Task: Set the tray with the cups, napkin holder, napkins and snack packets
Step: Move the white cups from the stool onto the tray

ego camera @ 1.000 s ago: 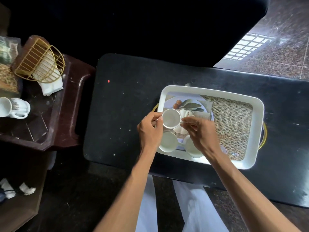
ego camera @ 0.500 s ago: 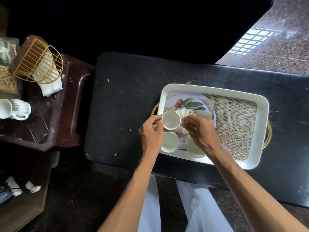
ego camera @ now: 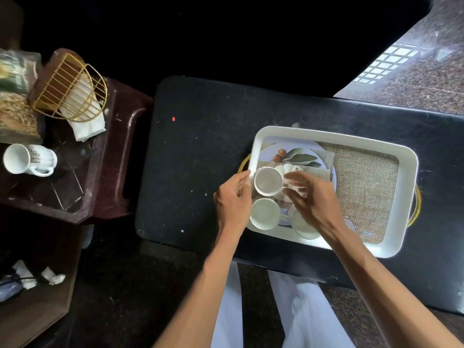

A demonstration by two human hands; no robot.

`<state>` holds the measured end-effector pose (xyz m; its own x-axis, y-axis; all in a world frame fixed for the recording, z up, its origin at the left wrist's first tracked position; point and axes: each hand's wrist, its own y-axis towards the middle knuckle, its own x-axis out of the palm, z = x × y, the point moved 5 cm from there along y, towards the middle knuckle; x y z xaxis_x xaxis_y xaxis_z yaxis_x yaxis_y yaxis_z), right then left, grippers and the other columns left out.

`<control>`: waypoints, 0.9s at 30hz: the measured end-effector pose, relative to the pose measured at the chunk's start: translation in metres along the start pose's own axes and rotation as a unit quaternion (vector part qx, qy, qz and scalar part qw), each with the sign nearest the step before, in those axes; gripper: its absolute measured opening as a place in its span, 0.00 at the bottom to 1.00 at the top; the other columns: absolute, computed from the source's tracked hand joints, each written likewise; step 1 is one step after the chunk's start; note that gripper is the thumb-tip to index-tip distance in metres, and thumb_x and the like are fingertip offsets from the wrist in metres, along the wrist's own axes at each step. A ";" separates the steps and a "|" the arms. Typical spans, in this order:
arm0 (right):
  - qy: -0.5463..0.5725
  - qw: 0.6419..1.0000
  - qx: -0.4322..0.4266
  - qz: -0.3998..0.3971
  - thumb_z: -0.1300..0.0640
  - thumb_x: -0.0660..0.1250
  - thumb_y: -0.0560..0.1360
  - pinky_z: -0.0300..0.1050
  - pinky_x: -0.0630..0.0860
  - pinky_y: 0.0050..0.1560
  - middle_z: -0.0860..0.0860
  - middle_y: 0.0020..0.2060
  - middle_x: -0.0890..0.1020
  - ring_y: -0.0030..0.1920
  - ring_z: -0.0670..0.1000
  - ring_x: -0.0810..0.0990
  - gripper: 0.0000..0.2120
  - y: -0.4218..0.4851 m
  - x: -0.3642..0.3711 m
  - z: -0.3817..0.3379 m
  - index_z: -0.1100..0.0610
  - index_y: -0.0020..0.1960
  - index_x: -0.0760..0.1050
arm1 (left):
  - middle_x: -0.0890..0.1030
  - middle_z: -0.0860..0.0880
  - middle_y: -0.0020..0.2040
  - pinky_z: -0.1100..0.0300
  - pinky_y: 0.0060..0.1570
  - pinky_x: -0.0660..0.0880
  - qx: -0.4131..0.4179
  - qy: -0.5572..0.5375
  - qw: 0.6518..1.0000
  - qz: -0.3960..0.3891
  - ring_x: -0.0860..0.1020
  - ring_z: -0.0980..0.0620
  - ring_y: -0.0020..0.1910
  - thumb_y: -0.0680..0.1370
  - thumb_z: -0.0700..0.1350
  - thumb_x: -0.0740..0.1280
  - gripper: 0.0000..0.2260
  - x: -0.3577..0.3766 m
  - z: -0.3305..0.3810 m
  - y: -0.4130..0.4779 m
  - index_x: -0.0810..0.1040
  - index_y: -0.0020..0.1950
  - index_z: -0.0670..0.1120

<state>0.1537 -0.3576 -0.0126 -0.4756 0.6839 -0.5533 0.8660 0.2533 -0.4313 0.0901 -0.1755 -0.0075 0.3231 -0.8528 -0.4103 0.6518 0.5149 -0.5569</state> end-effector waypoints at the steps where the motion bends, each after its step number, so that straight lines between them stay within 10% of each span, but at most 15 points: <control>1: 0.002 1.000 -0.005 0.025 0.60 0.73 0.75 0.54 0.80 0.55 0.52 0.55 0.85 0.53 0.53 0.84 0.15 -0.002 -0.003 -0.005 0.58 0.61 0.80 | 0.86 0.54 0.57 0.65 0.57 0.81 -0.003 -0.015 1.000 0.005 0.83 0.63 0.54 0.82 0.39 0.66 0.13 -0.006 0.001 0.000 0.83 0.63 0.49; 9: 0.032 0.989 -0.084 0.119 0.60 0.72 0.75 0.55 0.79 0.56 0.51 0.54 0.83 0.54 0.52 0.81 0.14 -0.022 0.034 -0.089 0.57 0.61 0.79 | 0.84 0.55 0.63 0.54 0.64 0.79 0.009 -0.069 0.996 0.055 0.81 0.60 0.63 0.83 0.41 0.65 0.14 -0.107 0.000 0.000 0.82 0.65 0.53; 18: -0.014 0.986 -0.161 -0.043 0.56 0.71 0.77 0.52 0.76 0.62 0.53 0.62 0.81 0.60 0.56 0.80 0.20 -0.011 0.173 -0.197 0.56 0.67 0.75 | 0.83 0.53 0.63 0.78 0.52 0.73 0.074 -0.010 0.972 0.224 0.80 0.64 0.60 0.83 0.39 0.65 0.13 -0.300 -0.025 0.017 0.81 0.67 0.45; 27: 0.059 0.974 -0.193 -0.101 0.56 0.70 0.78 0.51 0.80 0.58 0.53 0.61 0.81 0.60 0.52 0.80 0.19 0.002 0.274 -0.285 0.59 0.67 0.74 | 0.82 0.54 0.63 0.47 0.65 0.79 0.053 -0.029 0.954 0.294 0.81 0.55 0.64 0.83 0.41 0.64 0.14 -0.419 -0.061 0.069 0.80 0.68 0.49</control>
<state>0.0693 0.0254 0.0379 -0.6407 0.6620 -0.3888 0.7614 0.6131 -0.2108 -0.0423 0.2226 0.0823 0.6893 -0.4244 -0.5872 0.4110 0.8965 -0.1655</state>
